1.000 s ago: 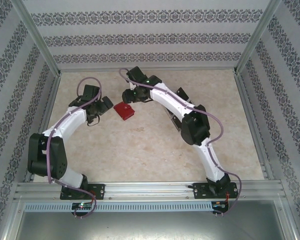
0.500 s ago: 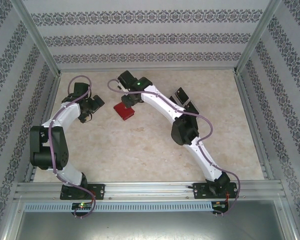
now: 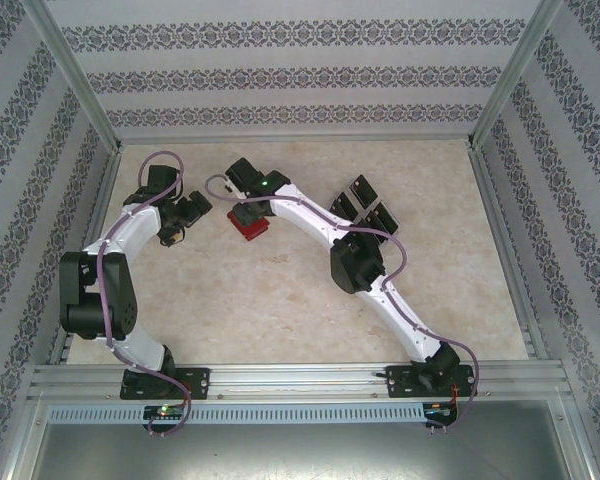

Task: Put the credit cards into the card holder
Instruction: Move the card holder to the center of the table.

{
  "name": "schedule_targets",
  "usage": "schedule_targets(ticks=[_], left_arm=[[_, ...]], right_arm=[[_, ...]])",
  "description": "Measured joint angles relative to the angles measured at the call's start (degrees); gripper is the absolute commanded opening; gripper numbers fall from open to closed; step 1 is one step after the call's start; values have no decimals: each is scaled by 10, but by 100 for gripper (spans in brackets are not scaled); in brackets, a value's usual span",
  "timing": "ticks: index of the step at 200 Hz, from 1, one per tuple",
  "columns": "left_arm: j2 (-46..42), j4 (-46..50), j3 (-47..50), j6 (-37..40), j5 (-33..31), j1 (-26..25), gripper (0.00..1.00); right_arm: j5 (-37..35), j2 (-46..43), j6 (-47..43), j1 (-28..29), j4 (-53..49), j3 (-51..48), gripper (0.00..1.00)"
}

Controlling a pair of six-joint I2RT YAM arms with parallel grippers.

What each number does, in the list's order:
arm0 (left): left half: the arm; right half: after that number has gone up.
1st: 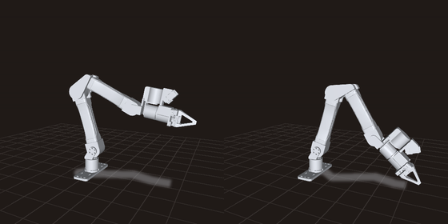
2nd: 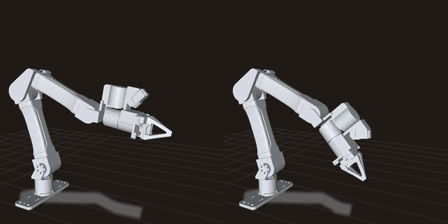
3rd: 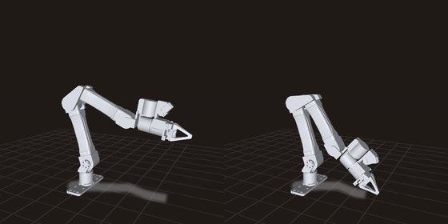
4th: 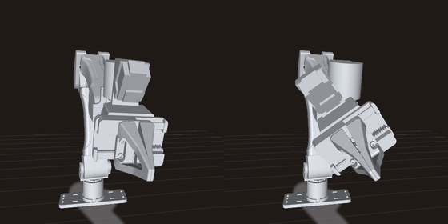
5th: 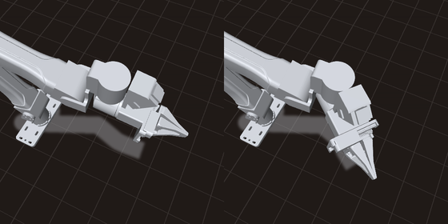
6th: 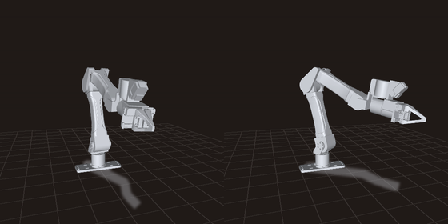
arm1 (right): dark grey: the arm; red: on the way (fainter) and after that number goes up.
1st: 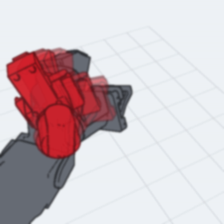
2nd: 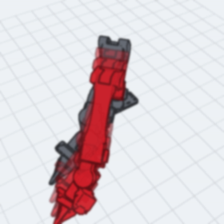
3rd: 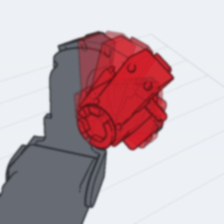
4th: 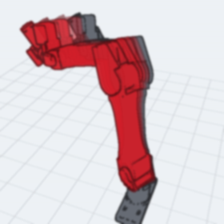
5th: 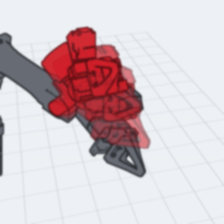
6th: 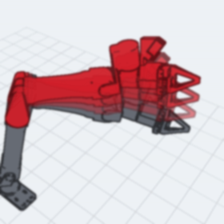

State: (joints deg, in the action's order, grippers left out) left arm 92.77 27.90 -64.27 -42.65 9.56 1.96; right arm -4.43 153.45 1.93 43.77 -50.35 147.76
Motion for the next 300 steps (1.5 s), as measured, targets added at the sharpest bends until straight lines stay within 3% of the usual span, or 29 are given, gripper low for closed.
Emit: schedule_targets(ticks=[157, 225, 300], left_arm=[[2, 0, 0, 0, 7, 0, 100], [2, 0, 0, 0, 8, 0, 100], [-11, 2, 0, 3, 33, 0, 100]], right_arm=[[-9, 5, 14, -2, 44, -40, 37], [-12, -13, 25, -2, 57, -69, 0], [2, -137, 54, -2, 53, -229, 0]])
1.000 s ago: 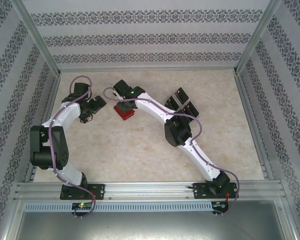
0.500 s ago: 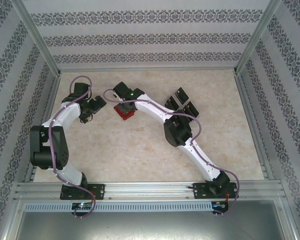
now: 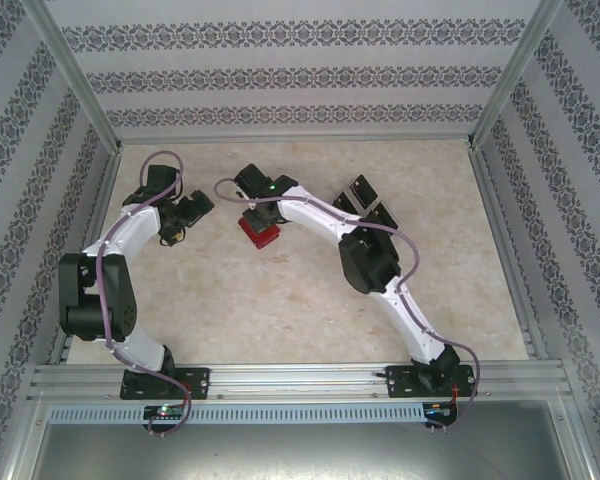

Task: Put the credit cards into the card holder
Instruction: Move the card holder to the center of the table.

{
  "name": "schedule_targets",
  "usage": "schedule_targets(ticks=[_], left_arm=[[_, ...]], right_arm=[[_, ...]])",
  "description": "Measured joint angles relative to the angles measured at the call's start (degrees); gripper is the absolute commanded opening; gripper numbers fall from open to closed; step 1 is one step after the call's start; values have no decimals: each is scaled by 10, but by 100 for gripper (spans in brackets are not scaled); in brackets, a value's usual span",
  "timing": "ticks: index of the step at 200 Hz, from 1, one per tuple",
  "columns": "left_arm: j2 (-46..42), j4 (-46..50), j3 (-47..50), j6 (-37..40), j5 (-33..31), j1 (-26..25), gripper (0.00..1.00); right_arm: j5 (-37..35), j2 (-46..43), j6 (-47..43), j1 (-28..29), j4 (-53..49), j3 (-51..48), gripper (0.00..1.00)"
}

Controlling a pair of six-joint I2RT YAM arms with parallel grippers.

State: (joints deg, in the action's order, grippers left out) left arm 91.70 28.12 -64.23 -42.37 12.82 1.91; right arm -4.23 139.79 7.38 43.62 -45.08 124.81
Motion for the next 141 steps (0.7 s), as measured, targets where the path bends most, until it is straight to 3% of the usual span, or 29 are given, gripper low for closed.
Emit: schedule_targets(ticks=[49, 95, 141], left_arm=[[-61, 2, 48, 2, 13, -39, 100], [-74, 12, 104, 1, 0, -159, 100], [-31, 12, 109, -4, -36, -257, 100]], right_arm=[[26, -169, 92, 0, 58, -237, 0], [61, -254, 210, 0, 163, -466, 0], [74, -306, 289, 0, 256, -557, 0]])
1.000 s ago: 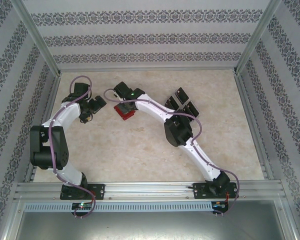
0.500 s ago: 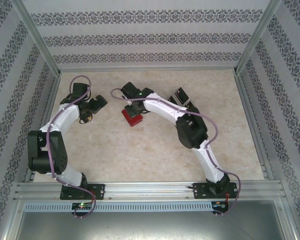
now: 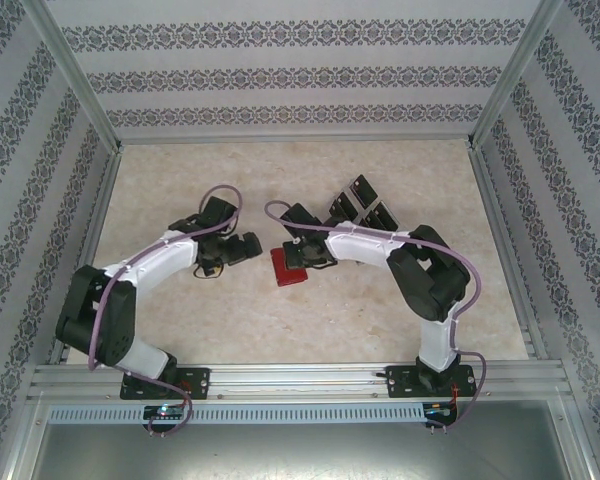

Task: Put the credit cards into the card holder
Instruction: Move the card holder to the center of the table, then pick up the card holder from the center of the table.

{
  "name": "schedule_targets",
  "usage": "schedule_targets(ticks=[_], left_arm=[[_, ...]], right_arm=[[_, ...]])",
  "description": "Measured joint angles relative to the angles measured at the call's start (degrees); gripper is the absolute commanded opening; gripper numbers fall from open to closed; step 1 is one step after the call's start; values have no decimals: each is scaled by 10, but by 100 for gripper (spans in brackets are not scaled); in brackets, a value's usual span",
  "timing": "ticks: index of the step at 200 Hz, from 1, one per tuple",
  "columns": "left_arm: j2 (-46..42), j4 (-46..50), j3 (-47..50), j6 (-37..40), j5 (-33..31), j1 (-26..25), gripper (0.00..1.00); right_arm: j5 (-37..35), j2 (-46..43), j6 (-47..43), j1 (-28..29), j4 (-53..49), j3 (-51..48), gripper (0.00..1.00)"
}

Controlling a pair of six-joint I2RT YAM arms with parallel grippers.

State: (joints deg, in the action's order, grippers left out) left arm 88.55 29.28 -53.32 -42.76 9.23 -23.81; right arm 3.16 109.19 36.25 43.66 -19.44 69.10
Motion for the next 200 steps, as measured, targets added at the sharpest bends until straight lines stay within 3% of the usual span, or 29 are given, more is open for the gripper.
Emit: schedule_targets(ticks=[41, 114, 200], left_arm=[[45, -14, -1, -10, -21, -35, 100], [84, -63, -27, -35, -24, -46, 100], [118, -33, -59, -58, -54, -55, 100]], right_arm=[[4, -11, 27, 0, 37, -26, 0], [28, -15, 42, 0, 66, -40, 0], [82, -58, 69, -34, 105, -102, 0]])
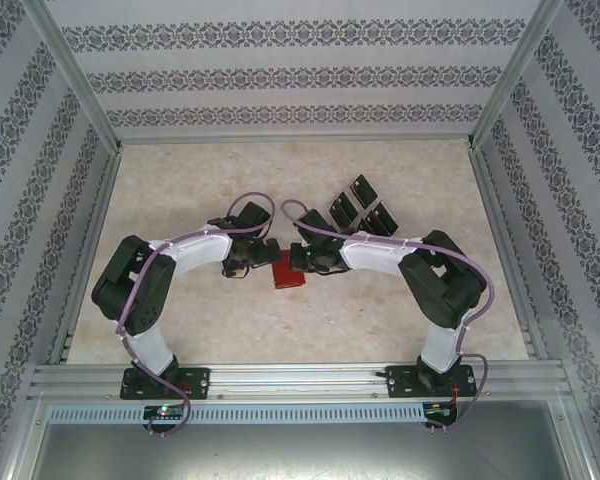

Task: Put the credit cards into the card holder
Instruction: Pick up the card holder from the center of the table, then pass the card holder to the card holder.

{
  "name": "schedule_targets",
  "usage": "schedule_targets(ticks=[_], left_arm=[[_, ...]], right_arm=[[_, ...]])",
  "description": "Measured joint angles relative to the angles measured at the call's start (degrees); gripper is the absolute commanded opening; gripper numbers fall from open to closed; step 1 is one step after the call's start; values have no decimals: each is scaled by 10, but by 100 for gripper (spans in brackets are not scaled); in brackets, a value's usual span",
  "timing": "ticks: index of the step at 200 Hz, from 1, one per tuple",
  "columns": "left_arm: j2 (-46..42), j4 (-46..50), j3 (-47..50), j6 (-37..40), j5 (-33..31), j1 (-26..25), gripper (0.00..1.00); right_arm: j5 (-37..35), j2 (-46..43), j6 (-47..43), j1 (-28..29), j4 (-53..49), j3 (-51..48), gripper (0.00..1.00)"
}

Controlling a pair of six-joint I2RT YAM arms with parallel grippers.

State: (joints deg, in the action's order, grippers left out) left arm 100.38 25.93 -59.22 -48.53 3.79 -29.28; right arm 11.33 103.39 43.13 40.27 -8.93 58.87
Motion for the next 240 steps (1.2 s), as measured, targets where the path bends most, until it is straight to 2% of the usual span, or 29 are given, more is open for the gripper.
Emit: schedule_targets(ticks=[54, 84, 131, 159, 201, 240], left_arm=[[21, 28, -25, 3, -17, -11, 100], [18, 29, -24, 5, -19, -12, 100], [-50, 15, 7, 2, 7, -10, 100], [-104, -47, 16, -9, 62, -6, 100], [-118, -166, 65, -50, 139, -2, 97], [-118, -235, 99, -87, 173, 2, 82]], right_arm=[[74, -35, 45, -46, 90, -81, 0], [90, -35, 56, -49, 117, -94, 0], [94, -71, 65, -49, 125, -112, 0], [98, -101, 66, -49, 125, -113, 0], [102, -131, 72, -49, 124, -113, 0], [103, -143, 78, -49, 124, -113, 0]])
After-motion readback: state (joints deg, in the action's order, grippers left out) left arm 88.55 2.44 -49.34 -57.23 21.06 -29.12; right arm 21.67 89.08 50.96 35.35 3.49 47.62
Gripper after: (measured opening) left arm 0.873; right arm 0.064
